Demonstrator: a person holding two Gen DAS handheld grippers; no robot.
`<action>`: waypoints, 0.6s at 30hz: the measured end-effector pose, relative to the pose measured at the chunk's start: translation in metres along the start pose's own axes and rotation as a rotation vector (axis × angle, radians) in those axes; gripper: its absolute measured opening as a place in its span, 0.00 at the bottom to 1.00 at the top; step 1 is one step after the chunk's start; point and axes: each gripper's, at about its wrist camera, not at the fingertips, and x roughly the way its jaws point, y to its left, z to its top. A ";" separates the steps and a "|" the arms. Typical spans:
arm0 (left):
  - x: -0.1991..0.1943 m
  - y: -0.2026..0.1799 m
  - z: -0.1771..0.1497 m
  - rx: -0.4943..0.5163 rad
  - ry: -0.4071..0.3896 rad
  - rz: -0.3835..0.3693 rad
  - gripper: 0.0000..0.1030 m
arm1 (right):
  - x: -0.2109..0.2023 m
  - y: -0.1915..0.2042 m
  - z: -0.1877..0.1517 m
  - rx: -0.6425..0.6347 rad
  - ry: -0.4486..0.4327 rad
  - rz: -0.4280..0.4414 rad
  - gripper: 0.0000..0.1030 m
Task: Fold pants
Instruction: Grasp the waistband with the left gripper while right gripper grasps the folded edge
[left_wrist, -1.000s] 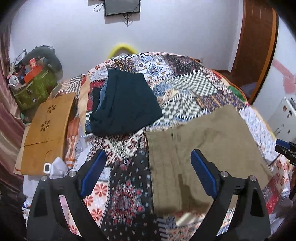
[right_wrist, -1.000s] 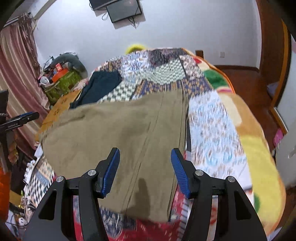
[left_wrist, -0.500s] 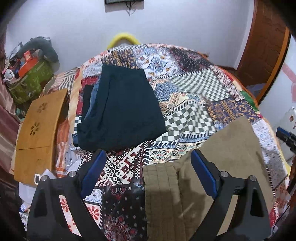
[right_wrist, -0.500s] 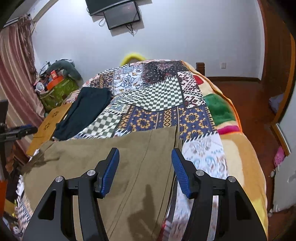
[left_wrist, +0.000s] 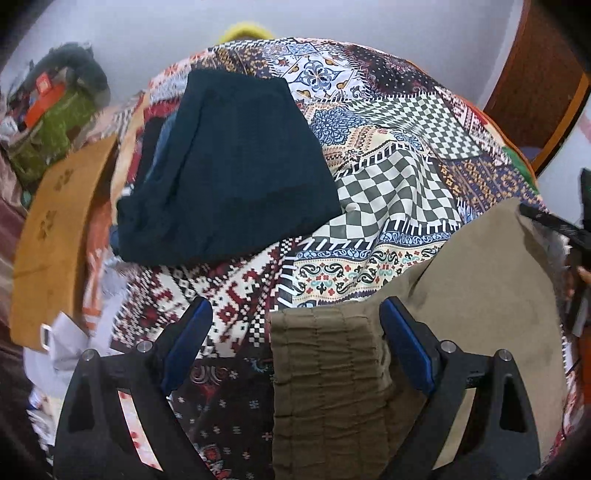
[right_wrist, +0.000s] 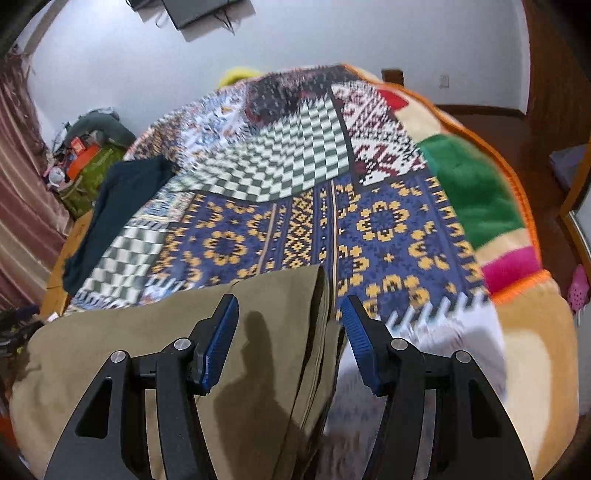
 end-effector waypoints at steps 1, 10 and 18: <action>0.001 0.003 -0.001 -0.018 -0.001 -0.016 0.91 | 0.005 -0.002 0.002 -0.005 0.015 0.007 0.46; 0.001 0.021 -0.009 -0.109 -0.029 -0.017 0.84 | 0.029 -0.017 0.004 -0.005 0.089 0.000 0.03; -0.002 0.023 -0.013 -0.093 -0.049 0.065 0.84 | 0.040 -0.005 0.002 -0.094 0.116 -0.101 0.01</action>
